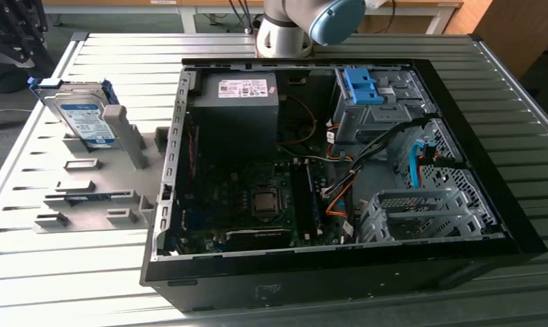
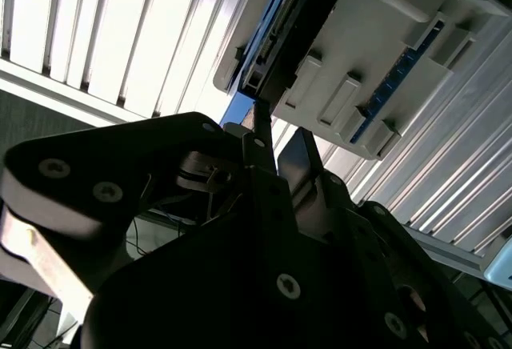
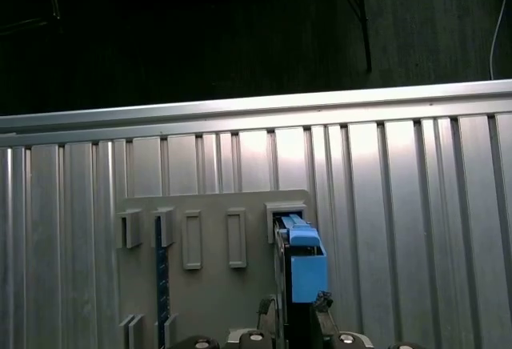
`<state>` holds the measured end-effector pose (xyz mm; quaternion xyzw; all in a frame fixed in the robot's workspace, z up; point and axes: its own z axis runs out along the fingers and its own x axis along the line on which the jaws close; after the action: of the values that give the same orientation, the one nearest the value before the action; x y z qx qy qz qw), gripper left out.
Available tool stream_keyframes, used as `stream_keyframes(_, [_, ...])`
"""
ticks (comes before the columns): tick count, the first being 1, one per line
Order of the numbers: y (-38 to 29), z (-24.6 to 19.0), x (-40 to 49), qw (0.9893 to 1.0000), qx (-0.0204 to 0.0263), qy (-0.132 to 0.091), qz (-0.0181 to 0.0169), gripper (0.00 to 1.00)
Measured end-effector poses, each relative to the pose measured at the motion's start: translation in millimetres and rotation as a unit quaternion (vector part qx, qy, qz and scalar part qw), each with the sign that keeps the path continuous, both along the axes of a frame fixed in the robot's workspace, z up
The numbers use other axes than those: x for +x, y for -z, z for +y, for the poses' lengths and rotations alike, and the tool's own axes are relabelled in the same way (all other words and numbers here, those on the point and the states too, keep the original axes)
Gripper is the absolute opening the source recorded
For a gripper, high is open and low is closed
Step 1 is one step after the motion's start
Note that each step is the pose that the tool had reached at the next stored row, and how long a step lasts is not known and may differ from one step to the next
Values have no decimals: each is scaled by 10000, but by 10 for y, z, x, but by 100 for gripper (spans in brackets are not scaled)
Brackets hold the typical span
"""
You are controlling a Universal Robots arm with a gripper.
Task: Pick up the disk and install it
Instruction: 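Pick up the disk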
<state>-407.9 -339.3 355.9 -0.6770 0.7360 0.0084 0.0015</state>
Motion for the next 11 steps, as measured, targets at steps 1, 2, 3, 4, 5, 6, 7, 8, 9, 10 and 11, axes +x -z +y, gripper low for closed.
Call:
stream_keyframes(1, [7, 0, -7, 10000, 0, -1, 0, 31])
stream_keyframes(2, [12, -1, -13, 10000, 0, -1, 0, 31])
stream_keyframes(3, [16, -1, -19, 10000, 0, -1, -1, 31])
stream_keyframes(4, [18, -1, -21, 10000, 1, -1, -2, 31])
stream_keyframes(5, [18, -1, -22, 10000, 0, -2, -1, 31])
stream_keyframes(6, [18, -1, -22, 10000, 0, -2, 0, 31])
stream_keyframes(7, [18, -1, -23, 10000, 0, -1, 0, 31])
stream_keyframes(8, [18, -1, -23, 10000, 0, -1, 0, 32])
stream_keyframes(9, [18, -1, -23, 10000, 0, -1, -1, 32])
stream_keyframes(10, [18, -1, -23, 10000, 0, -1, -1, 38])
stream_keyframes(11, [18, -1, -23, 10000, 0, -1, 0, 38])
